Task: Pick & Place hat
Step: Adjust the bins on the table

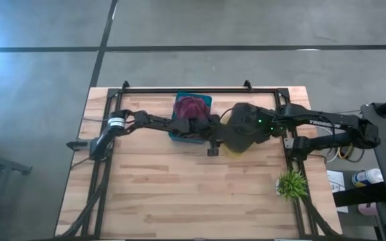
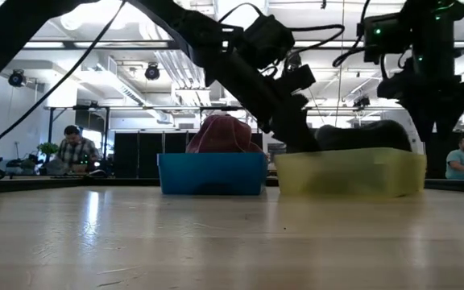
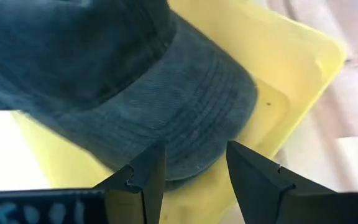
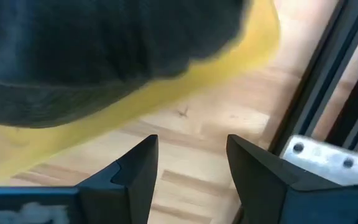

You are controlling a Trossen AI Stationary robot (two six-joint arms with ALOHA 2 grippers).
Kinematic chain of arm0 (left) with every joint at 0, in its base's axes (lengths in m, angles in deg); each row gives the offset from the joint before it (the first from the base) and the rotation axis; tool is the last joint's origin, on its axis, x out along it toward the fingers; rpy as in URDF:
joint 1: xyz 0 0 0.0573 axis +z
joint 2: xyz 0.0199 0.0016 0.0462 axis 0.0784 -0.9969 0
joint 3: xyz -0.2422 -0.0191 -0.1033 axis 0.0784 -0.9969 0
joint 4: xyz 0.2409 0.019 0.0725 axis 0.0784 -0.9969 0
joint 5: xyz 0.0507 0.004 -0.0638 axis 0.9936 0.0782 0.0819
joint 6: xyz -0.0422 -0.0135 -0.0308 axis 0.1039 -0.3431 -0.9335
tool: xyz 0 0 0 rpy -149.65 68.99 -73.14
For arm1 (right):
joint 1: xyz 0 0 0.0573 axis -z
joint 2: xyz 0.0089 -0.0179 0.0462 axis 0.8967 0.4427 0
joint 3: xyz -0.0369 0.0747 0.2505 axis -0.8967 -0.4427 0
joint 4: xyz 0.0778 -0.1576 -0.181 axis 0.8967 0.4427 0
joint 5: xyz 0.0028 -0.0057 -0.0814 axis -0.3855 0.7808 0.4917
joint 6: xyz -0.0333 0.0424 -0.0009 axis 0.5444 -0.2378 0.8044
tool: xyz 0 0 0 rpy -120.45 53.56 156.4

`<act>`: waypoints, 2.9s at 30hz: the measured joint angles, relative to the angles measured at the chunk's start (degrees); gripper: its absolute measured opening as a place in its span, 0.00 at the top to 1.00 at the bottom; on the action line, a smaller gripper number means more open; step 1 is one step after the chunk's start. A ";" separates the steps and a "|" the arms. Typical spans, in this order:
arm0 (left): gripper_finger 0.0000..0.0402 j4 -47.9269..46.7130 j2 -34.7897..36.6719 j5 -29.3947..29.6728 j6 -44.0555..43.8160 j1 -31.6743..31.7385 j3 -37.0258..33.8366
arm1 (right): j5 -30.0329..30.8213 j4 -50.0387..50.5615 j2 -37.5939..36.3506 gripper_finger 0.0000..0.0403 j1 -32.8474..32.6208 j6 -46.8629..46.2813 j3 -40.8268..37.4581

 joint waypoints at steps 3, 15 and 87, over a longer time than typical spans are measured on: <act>0.59 -2.49 0.78 -2.22 -6.35 -0.88 -0.08 | -0.67 0.11 2.07 0.55 -1.35 -3.35 0.74; 0.59 -1.87 4.65 -7.35 -9.21 -2.75 -0.09 | -1.47 -8.67 7.95 0.64 -7.71 -15.76 0.94; 0.59 -24.29 13.43 10.14 -5.83 -12.22 -4.73 | 16.27 -8.36 6.45 0.84 -49.83 -39.90 6.95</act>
